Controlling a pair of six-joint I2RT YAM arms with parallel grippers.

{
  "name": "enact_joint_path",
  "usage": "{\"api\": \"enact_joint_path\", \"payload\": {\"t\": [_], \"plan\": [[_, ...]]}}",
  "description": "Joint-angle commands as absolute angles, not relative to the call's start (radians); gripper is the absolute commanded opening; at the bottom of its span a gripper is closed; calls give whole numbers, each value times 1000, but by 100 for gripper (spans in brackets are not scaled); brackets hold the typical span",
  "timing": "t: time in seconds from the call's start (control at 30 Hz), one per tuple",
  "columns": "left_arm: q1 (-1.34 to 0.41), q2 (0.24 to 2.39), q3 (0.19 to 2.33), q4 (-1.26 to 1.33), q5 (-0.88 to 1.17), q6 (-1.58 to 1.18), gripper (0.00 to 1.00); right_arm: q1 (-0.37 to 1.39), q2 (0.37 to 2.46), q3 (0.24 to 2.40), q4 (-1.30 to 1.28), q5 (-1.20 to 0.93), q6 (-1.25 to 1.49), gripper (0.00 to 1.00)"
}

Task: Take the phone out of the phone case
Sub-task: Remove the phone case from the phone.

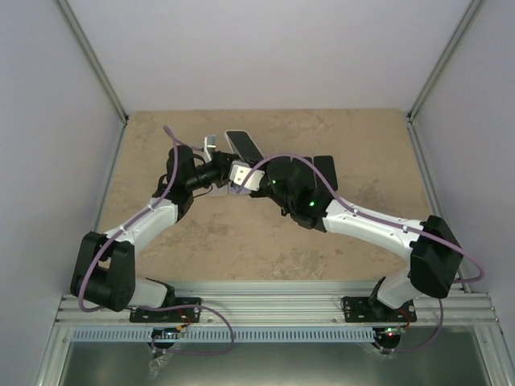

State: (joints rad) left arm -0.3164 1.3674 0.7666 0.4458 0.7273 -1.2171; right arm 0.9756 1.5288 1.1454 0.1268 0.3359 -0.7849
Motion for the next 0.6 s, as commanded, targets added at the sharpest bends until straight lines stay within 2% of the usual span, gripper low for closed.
{"api": "enact_joint_path", "payload": {"t": [0.0, 0.5, 0.57], "plan": [[-330, 1369, 780, 448, 805, -1096, 0, 904, 1481, 1202, 157, 397, -729, 1], [-330, 1369, 775, 502, 827, -1124, 0, 848, 1478, 1190, 185, 386, -746, 1], [-330, 1366, 773, 525, 840, -1145, 0, 847, 1484, 1155, 229, 399, -773, 5]]}}
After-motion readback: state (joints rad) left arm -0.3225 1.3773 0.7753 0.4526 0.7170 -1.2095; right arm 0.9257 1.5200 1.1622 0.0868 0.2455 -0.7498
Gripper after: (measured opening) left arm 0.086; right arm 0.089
